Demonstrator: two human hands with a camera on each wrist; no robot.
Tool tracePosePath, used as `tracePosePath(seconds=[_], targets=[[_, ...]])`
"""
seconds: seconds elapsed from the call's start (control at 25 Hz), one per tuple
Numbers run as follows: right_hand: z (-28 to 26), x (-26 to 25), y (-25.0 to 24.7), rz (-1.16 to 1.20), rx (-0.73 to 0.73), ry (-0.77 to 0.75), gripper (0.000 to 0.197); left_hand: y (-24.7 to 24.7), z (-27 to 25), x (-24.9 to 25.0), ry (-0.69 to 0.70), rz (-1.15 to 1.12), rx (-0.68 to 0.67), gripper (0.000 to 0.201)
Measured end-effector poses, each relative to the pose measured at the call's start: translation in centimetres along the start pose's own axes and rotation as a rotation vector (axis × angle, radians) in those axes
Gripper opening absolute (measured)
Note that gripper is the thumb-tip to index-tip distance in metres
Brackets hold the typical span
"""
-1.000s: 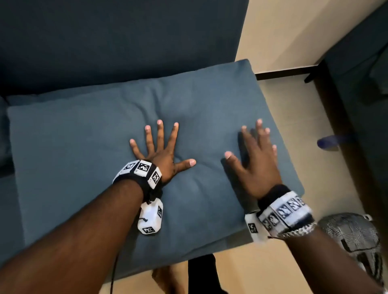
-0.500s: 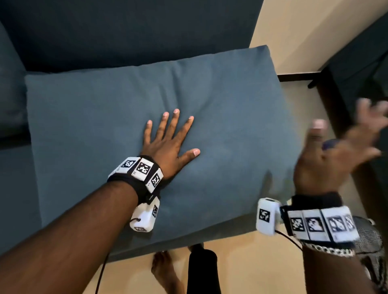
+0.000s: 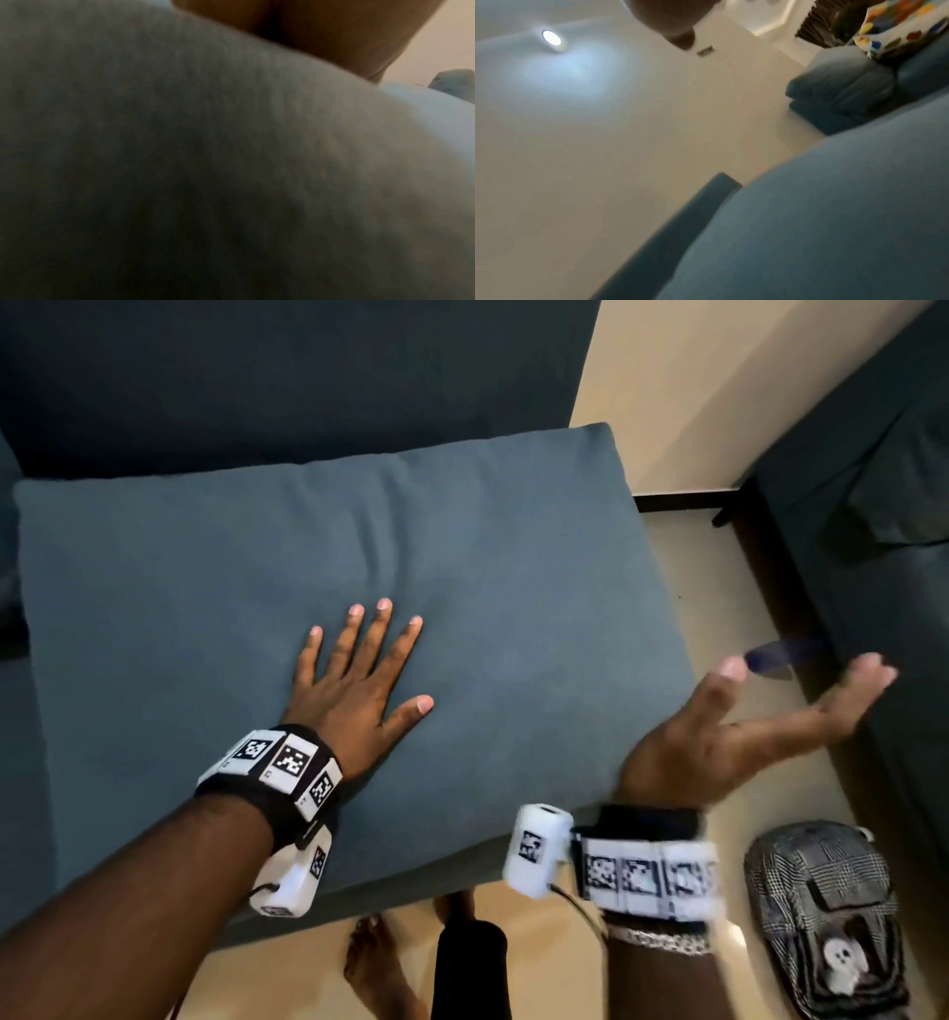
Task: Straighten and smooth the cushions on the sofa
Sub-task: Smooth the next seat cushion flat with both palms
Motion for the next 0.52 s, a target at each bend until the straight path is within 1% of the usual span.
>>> tracePosePath(seconds=[0.04, 0.08, 0.12, 0.16, 0.2, 0.24, 0.28, 0.32, 0.36, 0.4, 0.44, 0.48, 0.52], targets=[[-3.1, -1.3, 1.8, -0.109, -0.243, -0.001, 0.071, -0.1, 0.0, -0.1, -0.003, -0.002, -0.002, 0.080], [-6.9, -1.4, 3.7, -0.231, -0.540, 0.033, 0.076, -0.2, -0.1, -0.2, -0.001, -0.001, -0.021, 0.082], [-9.3, -0.2, 5.0, -0.351, -0.725, 0.045, 0.077, -0.1, -0.7, -0.4, 0.011, 0.001, -0.029, 0.083], [-9.3, 0.5, 6.0, -0.431, -0.849, 0.053, 0.076, -0.1, -1.0, -0.4, 0.018, 0.013, -0.014, 0.083], [-8.3, 0.5, 6.3, -0.443, -0.901, 0.108, 0.075, -0.3, -1.3, -0.9, 0.009, 0.029, -0.002, 0.081], [-7.1, -0.2, 5.7, -0.368, -0.833, 0.115, 0.073, -0.3, -2.1, -1.4, -0.018, 0.035, -0.005, 0.078], [-5.3, -1.8, 4.7, -0.253, -0.740, 0.080, 0.073, -0.4, -2.6, -1.7, -0.044, 0.013, 0.012, 0.075], [-3.8, -3.4, 3.4, -0.130, -0.609, 0.038, 0.073, -0.3, -2.9, -1.6, -0.057, -0.008, 0.033, 0.072], [-3.2, -4.9, 2.1, 0.014, -0.466, -0.002, 0.073, -0.3, -3.2, -1.4, -0.061, -0.030, 0.053, 0.069], [-3.8, -6.5, 1.4, 0.103, -0.367, -0.084, 0.071, -0.3, -3.5, -1.3, -0.071, -0.058, 0.077, 0.065], [-5.5, -7.5, 1.3, 0.100, -0.397, -0.205, 0.069, -0.2, -3.8, -1.2, -0.102, -0.098, 0.112, 0.063], [-7.8, -8.2, 1.8, 0.008, -0.559, -0.333, 0.071, -0.3, -4.2, -1.1, -0.170, -0.140, 0.147, 0.061], [-10.6, -7.4, 3.0, -0.114, -0.800, -0.440, 0.071, -0.4, -4.5, -1.6, -0.267, -0.176, 0.172, 0.062]])
Point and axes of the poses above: each hand's wrist, its own z-axis towards the middle knuckle, its own y-axis out of the palm, x = y × z, the point moved 1 cm from there along z, towards the middle knuckle, and after that the axes turned 9 degrees about -y, right-handed, at the moved point
